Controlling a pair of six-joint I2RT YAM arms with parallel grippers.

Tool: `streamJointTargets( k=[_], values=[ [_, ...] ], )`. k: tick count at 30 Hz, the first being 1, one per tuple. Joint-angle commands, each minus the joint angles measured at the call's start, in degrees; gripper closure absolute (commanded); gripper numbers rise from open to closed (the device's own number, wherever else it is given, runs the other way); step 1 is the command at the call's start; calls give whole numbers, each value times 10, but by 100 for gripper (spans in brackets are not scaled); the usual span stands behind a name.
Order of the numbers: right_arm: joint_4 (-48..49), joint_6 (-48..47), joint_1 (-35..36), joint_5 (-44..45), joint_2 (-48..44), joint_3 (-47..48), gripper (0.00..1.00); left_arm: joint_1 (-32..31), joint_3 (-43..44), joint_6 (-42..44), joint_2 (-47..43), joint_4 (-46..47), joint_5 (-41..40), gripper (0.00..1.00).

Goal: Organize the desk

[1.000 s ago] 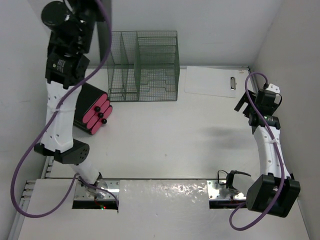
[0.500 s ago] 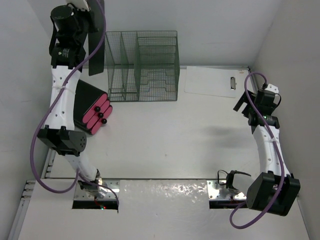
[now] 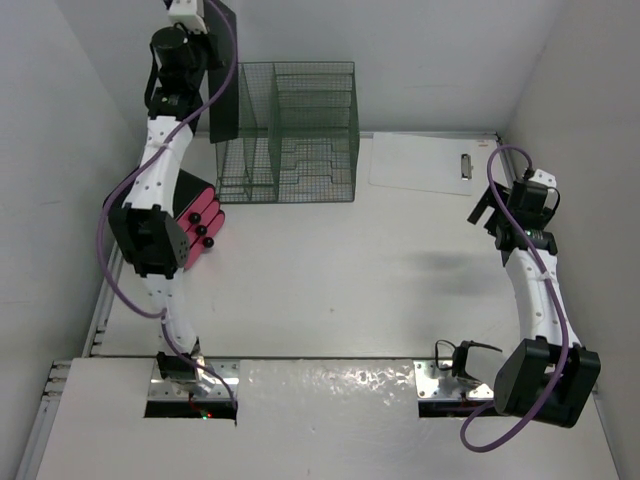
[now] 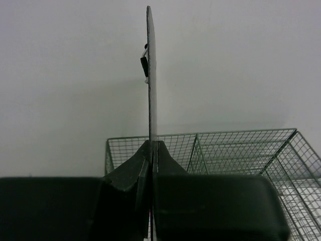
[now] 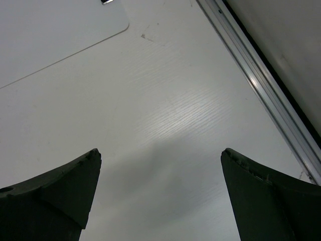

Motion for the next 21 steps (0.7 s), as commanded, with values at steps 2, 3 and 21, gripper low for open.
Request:
streamJointTargets(
  k=[2, 3, 21],
  values=[
    [10, -6, -1, 27, 1, 20, 1, 1, 42, -30, 48, 116, -8, 100],
    [9, -5, -1, 27, 0, 22, 1, 1, 42, -25, 54, 121, -16, 100],
    [21, -5, -1, 13, -11, 15, 2, 2, -197, 27, 43, 332, -31, 100]
  ],
)
